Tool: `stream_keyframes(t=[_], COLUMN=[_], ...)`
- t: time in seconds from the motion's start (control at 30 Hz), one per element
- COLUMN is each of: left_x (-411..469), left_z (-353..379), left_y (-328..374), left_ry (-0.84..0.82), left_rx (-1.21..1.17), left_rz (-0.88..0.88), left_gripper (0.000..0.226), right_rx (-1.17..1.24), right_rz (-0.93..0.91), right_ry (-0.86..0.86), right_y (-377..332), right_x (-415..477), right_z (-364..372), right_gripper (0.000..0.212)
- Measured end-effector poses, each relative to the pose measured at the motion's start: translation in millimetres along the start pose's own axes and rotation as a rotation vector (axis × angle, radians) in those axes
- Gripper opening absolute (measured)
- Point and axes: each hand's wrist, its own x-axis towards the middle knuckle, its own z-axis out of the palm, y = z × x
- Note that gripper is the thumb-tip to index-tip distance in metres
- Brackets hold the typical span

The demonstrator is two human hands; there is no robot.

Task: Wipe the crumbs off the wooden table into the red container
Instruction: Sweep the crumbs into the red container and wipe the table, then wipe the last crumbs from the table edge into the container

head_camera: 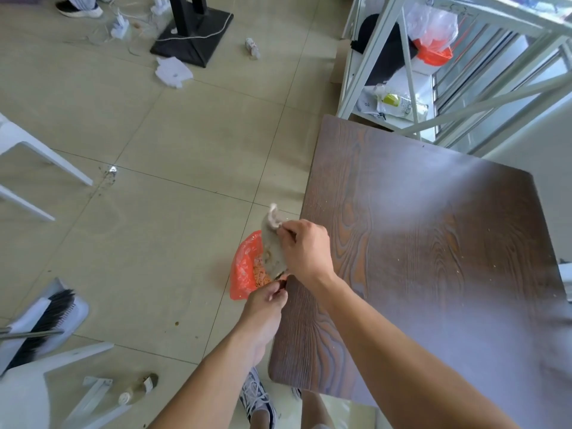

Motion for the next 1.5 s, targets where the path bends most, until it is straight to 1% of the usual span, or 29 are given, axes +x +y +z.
stream_keyframes(t=[0.1, 0.2, 0.27, 0.33, 0.43, 0.57, 0.63, 0.67, 0.73, 0.8, 0.87, 0.93, 0.97, 1.03, 1.1, 1.17, 1.23, 1.33, 1.43, 1.5], left_x=[-2.1, -0.3, 0.9, -0.4, -0.2, 0.7, 0.7, 1.9, 1.6, -1.4, -1.2, 0.9, 1.5, 4.5, 3.4, -0.6, -6.2, -21.1, -41.1, -50.8], left_z=[0.8, 1.3, 2.5, 4.2, 3.7, 5.1, 4.7, 4.5, 3.2, 1.8, 1.2, 2.5, 3.5, 6.0, 10.3, 16.5, 24.6, 43.7, 76.1, 104.3], left_y=[2.4, 0.1, 1.2, 2.2, 1.6, 1.7, 2.3, 2.0, 2.4, 3.1, 1.7, 0.7, 0.9, 2.1, 7.1, 15.8, 25.5, 44.6, 68.2, 81.6], left_ry=[-0.002, 0.012, 0.016, 0.016, 0.017, 0.041, 0.049, 0.052, 0.066, 0.072, 0.078, 0.106, 0.126, 0.162, 0.189, 0.236, 0.314, 0.407, 0.383, 0.355], left_rx=[0.002, 0.020, 0.032, 0.035, 0.065, 0.100, 0.101, 0.091, 0.070, 0.060, 0.049, 0.044, 0.036, 0.011, -0.004, -0.010, -0.014, -0.020, 0.025, 0.072], left_rz=[-0.003, -0.008, 0.004, 0.018, 0.020, 0.025, 0.019, 0.022, 0.012, -0.004, -0.017, -0.016, -0.014, -0.002, 0.019, 0.045, 0.082, 0.149, 0.181, 0.200], left_gripper=[0.043, 0.047, 0.043, 0.035, 0.033, 0.029, 0.028, 0.027, 0.029, 0.033, 0.032, 0.032, 0.032, 0.032, 0.034, 0.038, 0.037, 0.023, 0.019, 0.025], right_rx=[-0.018, -0.013, 0.043, 0.134, 0.191, 0.301, 0.422, 0.520, 0.775, 1.032, 1.202, 1.279, 1.290, 1.325, 1.377, 1.454, 1.557, 1.703, 1.787, 1.813], right_rz=[-0.012, 0.034, 0.109, 0.212, 0.365, 0.477, 0.543, 0.593, 0.747, 0.918, 1.015, 1.018, 1.000, 0.967, 0.949, 0.924, 0.890, 0.835, 0.816, 0.812], right_ry=[0.007, 0.031, 0.019, 0.005, -0.046, -0.077, -0.088, -0.103, -0.121, -0.116, -0.119, -0.159, -0.183, -0.232, -0.279, -0.330, -0.384, -0.422, -0.377, -0.321], right_y=[1.9, 1.6, 0.2, -3.3, -6.1, -8.8, -6.5, -5.9, -0.5, 7.3, 11.4, 15.2, 16.8, 18.6, 21.9, 26.2, 36.2, 56.2, 79.7, 96.6], right_x=[-5.7, -4.7, -2.6, 0.4, 4.3, 4.8, 2.7, 1.5, 1.2, 0.4, -1.6, -4.4, -5.6, -9.7, -13.6, -18.7, -25.0, -38.4, -56.0, -68.0], right_z=[2.9, -0.6, -3.7, -6.6, -11.8, -22.3, -20.3, -20.6, -19.6, -20.1, -22.3, -24.9, -27.6, -36.2, -46.1, -58.8, -74.0, -106.4, -144.2, -173.4], right_gripper=[0.038, 0.040, 0.038, 0.031, 0.030, 0.029, 0.029, 0.029, 0.035, 0.035, 0.039, 0.044, 0.038, 0.019, 0.015, 0.019, 0.033, 0.041, 0.045, 0.042])
